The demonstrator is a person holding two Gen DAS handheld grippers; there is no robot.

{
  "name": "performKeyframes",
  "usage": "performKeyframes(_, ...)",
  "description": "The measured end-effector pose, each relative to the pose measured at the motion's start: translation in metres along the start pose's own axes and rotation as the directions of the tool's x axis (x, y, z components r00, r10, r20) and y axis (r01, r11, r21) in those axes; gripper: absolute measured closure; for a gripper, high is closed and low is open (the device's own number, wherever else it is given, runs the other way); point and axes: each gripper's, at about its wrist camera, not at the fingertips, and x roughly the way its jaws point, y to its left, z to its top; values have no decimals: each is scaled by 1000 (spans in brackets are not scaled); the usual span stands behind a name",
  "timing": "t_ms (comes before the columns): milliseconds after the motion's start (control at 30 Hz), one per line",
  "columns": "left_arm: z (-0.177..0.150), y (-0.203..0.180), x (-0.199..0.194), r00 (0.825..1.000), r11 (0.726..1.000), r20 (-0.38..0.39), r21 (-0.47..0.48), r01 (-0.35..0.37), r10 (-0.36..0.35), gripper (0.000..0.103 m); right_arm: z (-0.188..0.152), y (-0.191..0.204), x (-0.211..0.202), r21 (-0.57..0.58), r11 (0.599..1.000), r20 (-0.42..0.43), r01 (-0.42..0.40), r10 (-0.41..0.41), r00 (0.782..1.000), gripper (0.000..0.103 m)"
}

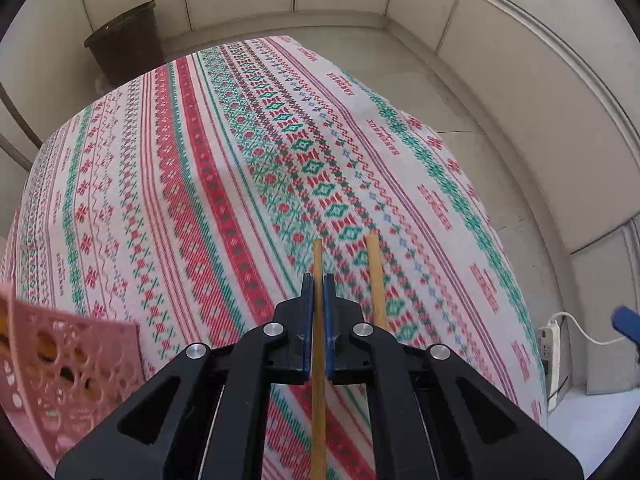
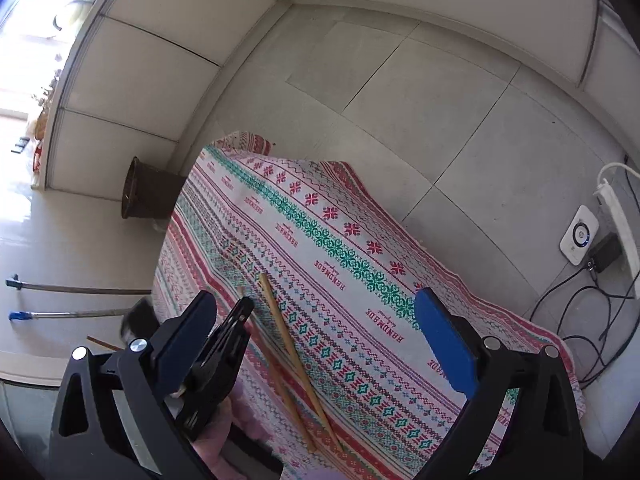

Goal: Organize utensils
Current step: 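Lift the chopstick with the left tool while the right tool grasps the last chopstick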

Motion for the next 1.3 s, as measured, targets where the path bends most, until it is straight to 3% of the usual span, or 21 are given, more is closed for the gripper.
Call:
performKeyframes(167,-45,7,-69,997,997,62,73,36,-40,99,-11,40,46,-196,969,25,150,-148,989,7)
performKeyframes(333,-72,34,-134,986,991,155,128,34,-54,99,-36,81,93,-349,923,-15,161,-177,984,9)
performKeyframes(400,-78,46,-155,977,991,200,128,42,-67,99,-47,96,110,-407,892,3,198,-216,976,16)
performKeyframes(433,-85,53,-170,968,990,234,128,60,-89,99,-52,101,118,-432,876,8,216,-236,972,19)
performKeyframes(500,-97,66,-191,949,989,290,122,89,-121,99,-60,106,136,-479,840,4,256,-289,957,34)
performKeyframes(533,-102,74,-199,939,989,315,105,108,-136,99,-63,105,146,-493,826,-6,273,-317,948,34)
performKeyframes(633,-105,91,-215,922,989,358,67,132,-147,99,-77,114,151,-575,741,104,347,-354,930,53)
performKeyframes(700,-99,99,-226,904,988,400,55,141,-152,99,-85,117,150,-611,715,132,339,-330,935,95)
performKeyframes(867,-91,118,-250,873,983,457,10,186,-170,99,-91,100,128,-562,780,99,275,-266,959,96)
performKeyframes(1067,-93,117,-286,824,976,537,-8,218,-180,99,-105,91,41,-569,797,168,203,-129,977,96)
performKeyframes(1167,-95,110,-296,813,974,552,-9,227,-184,99,-111,90,-5,-574,804,205,158,-46,978,95)
performKeyframes(1300,-97,97,-307,814,979,556,-5,205,-168,99,-118,89,-53,-573,816,221,80,60,973,95)
